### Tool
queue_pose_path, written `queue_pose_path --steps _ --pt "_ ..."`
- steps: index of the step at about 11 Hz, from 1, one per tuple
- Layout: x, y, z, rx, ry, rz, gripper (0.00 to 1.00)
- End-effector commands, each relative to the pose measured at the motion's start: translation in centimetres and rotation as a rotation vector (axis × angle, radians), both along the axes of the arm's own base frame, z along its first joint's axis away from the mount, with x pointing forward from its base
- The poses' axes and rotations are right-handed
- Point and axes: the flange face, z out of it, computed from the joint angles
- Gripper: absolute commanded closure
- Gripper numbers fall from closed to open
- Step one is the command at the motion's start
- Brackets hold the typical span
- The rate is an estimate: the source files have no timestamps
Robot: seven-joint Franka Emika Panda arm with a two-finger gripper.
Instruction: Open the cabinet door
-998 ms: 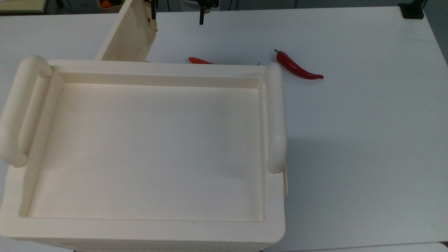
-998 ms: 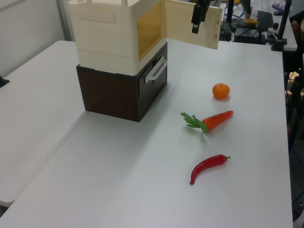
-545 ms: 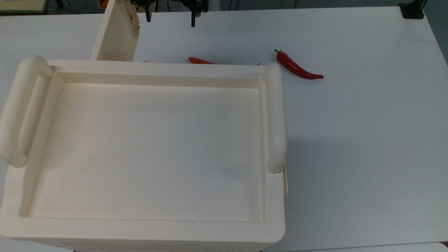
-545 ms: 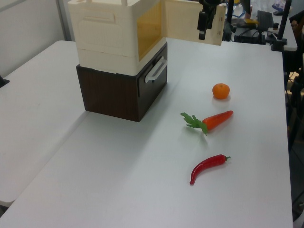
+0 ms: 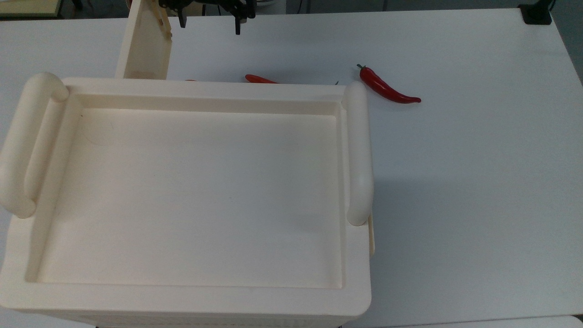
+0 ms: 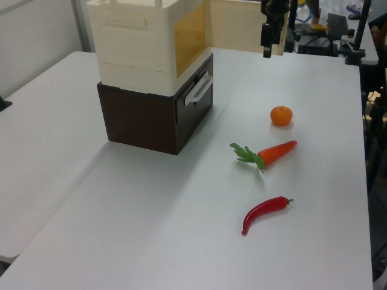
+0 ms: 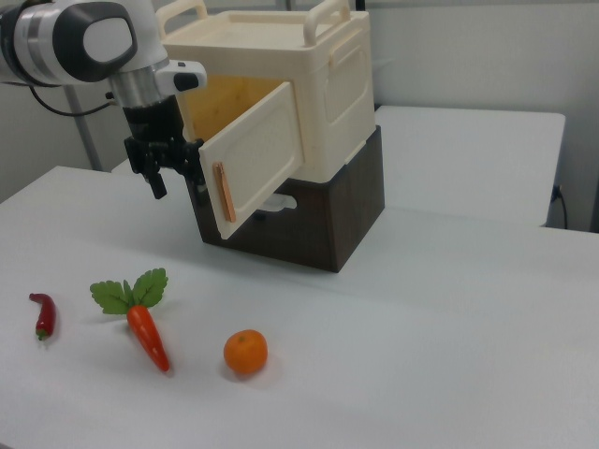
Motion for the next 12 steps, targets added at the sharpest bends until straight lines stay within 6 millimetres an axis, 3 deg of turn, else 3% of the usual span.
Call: queue_pose_path --steps 1,12 --pt "-1.36 -0.34 0.04 0.024 0.009 0.011 0.00" --pt "-1.36 -0.57 0.05 0.017 0.013 -0.004 0.00"
